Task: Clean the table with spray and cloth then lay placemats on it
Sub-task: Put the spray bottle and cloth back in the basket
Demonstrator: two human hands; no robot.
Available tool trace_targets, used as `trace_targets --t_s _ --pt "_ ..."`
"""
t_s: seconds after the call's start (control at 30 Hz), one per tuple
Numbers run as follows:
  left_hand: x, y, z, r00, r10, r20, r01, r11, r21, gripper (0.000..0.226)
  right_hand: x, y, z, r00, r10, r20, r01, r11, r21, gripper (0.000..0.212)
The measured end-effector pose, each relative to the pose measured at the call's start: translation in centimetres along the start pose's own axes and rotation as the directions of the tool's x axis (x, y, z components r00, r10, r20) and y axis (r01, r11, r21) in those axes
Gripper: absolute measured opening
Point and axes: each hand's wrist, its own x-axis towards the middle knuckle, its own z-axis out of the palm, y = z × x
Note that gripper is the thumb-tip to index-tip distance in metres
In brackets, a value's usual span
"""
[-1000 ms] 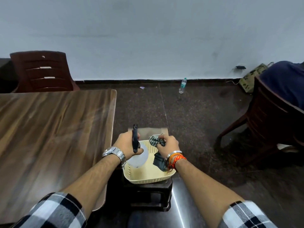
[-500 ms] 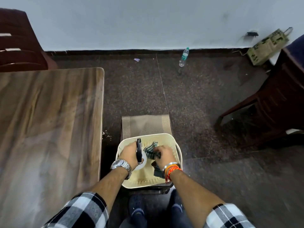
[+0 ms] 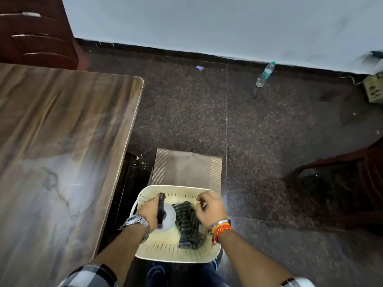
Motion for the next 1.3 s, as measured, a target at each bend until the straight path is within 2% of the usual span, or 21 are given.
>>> trace_targets --t_s 0.03,0.07,0.1,0.13,0.17,0.23,0.33,0.43,0.57,0.73,0.87,0.93,0.97,1.03,1.1,1.2,1.3 --pt "-0.2 -0.9 -0.1 1.0 -0.017 -0.002 0.017 1.0 0.011 0.036 1.5 0.4 -0.6 0.994 0.013 -0.11 -0.009 0.999 0.046 0.012" --pt "0.0 -1.0 -0.2 0.998 -0.002 0.069 -0.001 0.999 0.043 0.031 3.1 0.9 -1.2 0.979 0.072 -0.193 -0.055 0.994 0.093 0.009" --pt "-1.5 -0.2 -0.9 0.993 -0.007 0.12 -0.016 0.982 0.19 0.026 4.9 1.9 -1.5 0.955 0.166 -0.246 -0.134 0.981 0.142 0.008" --pt "-2.3 0.8 -2.0 0.992 -0.015 0.129 -0.038 0.914 0.404 0.031 6.7 3.0 -1.7 0.929 0.282 -0.24 -0.244 0.954 0.177 0.01" --pt "-3.0 1.6 -2.2 0.995 -0.033 0.09 -0.007 0.908 0.42 0.037 8.4 4.4 -1.7 0.899 0.397 -0.184 -0.365 0.913 0.182 0.014" --pt "-3.7 1.7 -2.9 0.986 -0.165 0.026 0.152 0.952 0.267 0.042 11.4 8.0 -1.0 0.834 0.552 -0.005 -0.55 0.831 0.087 0.026" --pt "-4.3 1.0 -3.6 0.969 -0.246 -0.018 0.24 0.921 0.308 0.042 14.5 11.5 0.5 0.793 0.591 0.147 -0.597 0.802 -0.006 0.038" --pt "-4.1 1.0 -4.5 0.962 -0.273 -0.022 0.267 0.915 0.303 0.032 16.8 13.0 2.1 0.771 0.618 0.153 -0.631 0.773 0.056 0.05" --pt "-3.1 0.8 -5.1 0.962 -0.273 -0.025 0.273 0.943 0.191 0.031 18.3 13.4 3.2 0.752 0.642 0.15 -0.658 0.744 0.114 0.064" --pt "-3.0 1.5 -5.1 0.957 -0.262 -0.129 0.275 0.956 0.098 0.033 17.7 11.6 1.6 0.732 0.681 0.039 -0.672 0.71 0.213 0.054" --pt "-3.1 2.1 -5.4 0.954 -0.236 -0.187 0.255 0.963 0.087 0.033 16.7 10.1 -0.3 0.794 0.608 -0.019 -0.598 0.786 0.16 0.03" --pt "-3.2 2.6 -5.7 0.949 -0.242 -0.204 0.245 0.97 -0.011 0.029 16.1 9.7 -0.7 0.825 0.564 -0.044 -0.555 0.822 0.126 0.018" --pt "-3.2 2.8 -5.9 0.94 -0.267 -0.211 0.257 0.964 -0.074 0.032 15.8 9.4 -0.8 0.844 0.534 -0.053 -0.523 0.841 0.138 0.017" --pt "-3.4 3.2 -6.4 0.945 -0.259 -0.198 0.25 0.966 -0.068 0.035 15.0 9.0 -0.7 0.896 0.441 -0.046 -0.425 0.884 0.196 0.03" --pt "-4.0 3.7 -7.1 0.942 -0.256 -0.215 0.242 0.966 -0.089 0.033 14.0 8.1 -0.7 0.948 0.319 0.025 -0.314 0.911 0.267 0.036" --pt "-5.1 5.0 -8.3 0.937 -0.231 -0.263 0.212 0.972 -0.096 0.03 12.9 6.3 -2.0 0.98 0.156 0.127 -0.193 0.909 0.37 0.032" --pt "-6.8 6.7 -9.9 0.931 -0.204 -0.303 0.169 0.976 -0.136 0.029 12.5 2.1 -5.2 0.996 0.078 0.03 -0.083 0.86 0.503 0.029"
